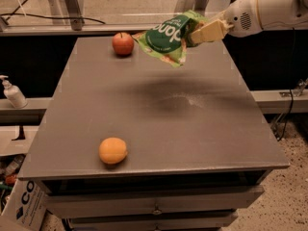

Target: Pick green rice chip bag

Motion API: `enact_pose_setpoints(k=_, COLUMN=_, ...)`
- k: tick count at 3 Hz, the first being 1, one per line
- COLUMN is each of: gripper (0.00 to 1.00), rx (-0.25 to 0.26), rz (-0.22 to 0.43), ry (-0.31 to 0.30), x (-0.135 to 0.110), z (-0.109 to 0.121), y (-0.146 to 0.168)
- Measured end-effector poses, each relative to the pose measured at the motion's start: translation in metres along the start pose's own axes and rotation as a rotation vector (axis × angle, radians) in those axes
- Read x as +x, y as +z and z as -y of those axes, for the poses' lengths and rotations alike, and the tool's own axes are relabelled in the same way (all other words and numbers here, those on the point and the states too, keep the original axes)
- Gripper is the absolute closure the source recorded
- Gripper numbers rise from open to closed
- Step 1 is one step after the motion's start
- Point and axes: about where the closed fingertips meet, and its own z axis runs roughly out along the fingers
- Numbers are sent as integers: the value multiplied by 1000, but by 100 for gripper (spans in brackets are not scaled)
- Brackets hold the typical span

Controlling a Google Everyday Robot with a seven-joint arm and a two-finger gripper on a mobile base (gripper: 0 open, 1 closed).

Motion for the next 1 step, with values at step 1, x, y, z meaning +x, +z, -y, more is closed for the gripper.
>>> enact_pose_setpoints(k=1, gripper=100, rx=0, rz=0, ry=0, x=0, z=0, y=0)
